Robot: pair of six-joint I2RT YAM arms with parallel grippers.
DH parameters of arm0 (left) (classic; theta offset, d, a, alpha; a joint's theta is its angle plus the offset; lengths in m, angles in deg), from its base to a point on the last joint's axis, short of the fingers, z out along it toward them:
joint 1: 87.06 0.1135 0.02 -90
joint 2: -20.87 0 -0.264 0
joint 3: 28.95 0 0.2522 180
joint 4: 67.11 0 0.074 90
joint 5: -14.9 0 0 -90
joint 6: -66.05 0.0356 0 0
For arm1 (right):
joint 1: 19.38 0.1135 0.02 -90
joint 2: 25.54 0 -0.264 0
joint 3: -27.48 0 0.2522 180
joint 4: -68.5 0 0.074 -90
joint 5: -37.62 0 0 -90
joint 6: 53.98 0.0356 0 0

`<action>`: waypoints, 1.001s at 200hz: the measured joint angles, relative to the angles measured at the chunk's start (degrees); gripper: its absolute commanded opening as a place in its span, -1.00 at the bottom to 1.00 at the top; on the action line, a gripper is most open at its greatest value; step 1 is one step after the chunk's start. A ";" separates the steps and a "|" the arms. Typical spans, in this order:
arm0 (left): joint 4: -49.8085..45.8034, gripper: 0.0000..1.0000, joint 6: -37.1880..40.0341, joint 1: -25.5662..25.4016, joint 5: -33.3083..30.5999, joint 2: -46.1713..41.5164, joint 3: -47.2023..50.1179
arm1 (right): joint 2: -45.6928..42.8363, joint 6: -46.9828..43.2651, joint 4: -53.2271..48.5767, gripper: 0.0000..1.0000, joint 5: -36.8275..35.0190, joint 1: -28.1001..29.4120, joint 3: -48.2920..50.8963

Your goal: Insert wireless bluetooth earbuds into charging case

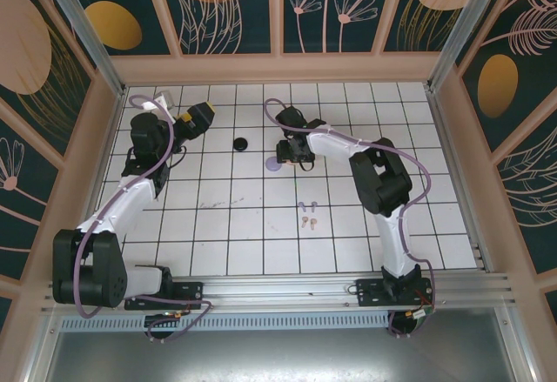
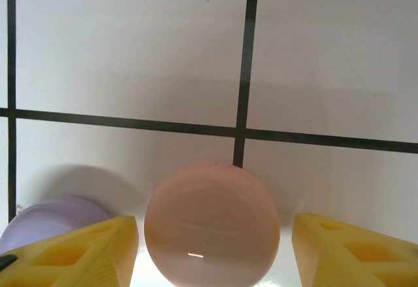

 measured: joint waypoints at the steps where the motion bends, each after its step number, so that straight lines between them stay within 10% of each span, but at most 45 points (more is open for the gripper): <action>1: 0.04 0.98 -0.07 0.00 0.00 0.00 0.02 | 0.07 0.02 0.00 0.26 0.00 0.00 -0.04; 200: 8.52 0.87 -14.16 -1.84 -1.55 0.76 7.34 | -6.54 5.05 0.63 -0.26 0.42 0.00 3.89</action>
